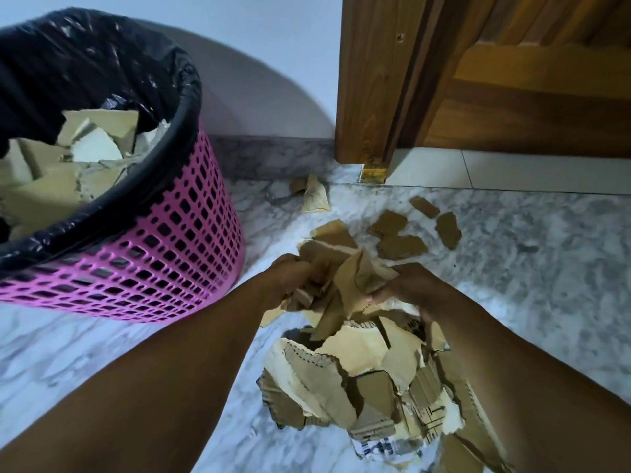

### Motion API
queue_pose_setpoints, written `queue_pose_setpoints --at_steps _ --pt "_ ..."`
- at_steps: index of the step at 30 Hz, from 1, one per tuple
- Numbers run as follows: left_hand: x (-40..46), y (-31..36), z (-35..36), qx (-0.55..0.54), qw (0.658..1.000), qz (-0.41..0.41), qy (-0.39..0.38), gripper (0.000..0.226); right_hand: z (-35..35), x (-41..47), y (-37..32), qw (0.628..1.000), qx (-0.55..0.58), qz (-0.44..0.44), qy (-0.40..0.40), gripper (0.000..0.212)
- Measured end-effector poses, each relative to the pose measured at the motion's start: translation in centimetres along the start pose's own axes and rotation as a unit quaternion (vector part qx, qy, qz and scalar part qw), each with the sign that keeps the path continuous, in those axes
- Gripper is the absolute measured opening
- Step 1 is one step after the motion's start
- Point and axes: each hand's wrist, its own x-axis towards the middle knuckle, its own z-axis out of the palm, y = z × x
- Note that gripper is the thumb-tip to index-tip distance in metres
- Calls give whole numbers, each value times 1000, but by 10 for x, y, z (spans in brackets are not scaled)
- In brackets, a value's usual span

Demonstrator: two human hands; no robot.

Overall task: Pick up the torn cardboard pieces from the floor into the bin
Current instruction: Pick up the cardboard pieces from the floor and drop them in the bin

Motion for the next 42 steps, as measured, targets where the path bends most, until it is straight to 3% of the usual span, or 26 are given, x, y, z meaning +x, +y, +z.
queue_pose_setpoints --at_steps 4,7,11,14,15,17,19,21,23,27,29,31,33,36,38,42 --pt "-19 1 0 -2 1000 -2 17 14 -6 -26 -7 1000 -4 -6 -12 48" --pt "-36 3 -3 29 998 43 46 7 -18 -42 -15 999 -24 -17 45 52" --pt "-44 -7 -4 148 975 108 122 12 -35 -58 -24 989 -64 -32 131 59" --pt "-57 -22 7 243 938 149 197 50 -42 -68 -24 974 -83 -61 204 54" --pt "-63 -29 13 280 930 164 175 75 -44 -70 -22 969 -96 -67 218 55" --pt "-76 -41 25 235 955 166 76 116 -43 -78 -18 965 -130 -63 218 57" --pt "-77 -55 33 152 978 129 55 117 -43 -84 -9 969 -142 -55 193 59" --pt "-80 -60 37 202 965 99 135 97 -46 -90 -3 969 -160 -60 176 58" --pt "-88 -58 36 246 942 17 229 92 -48 -94 1 968 -190 -64 150 49" --pt "-45 -104 38 106 957 -193 187 125 -40 -95 13 958 -265 -65 93 43" --pt "-2 -144 48 21 945 -235 228 113 -33 -91 23 953 -278 -68 105 48" --pt "32 -169 71 -74 942 -225 239 87 -23 -85 33 950 -279 -66 126 56" --pt "-13 -139 80 -85 959 -195 188 89 -12 -82 43 954 -260 -69 133 65" --pt "-43 -110 84 -87 943 -211 240 81 4 -79 53 964 -223 -65 132 67" --pt "-68 -88 83 -181 941 -193 211 86 10 -77 56 963 -227 -63 132 63" --pt "-80 -89 60 -272 924 -156 217 68 9 -80 44 968 -220 -65 103 44"
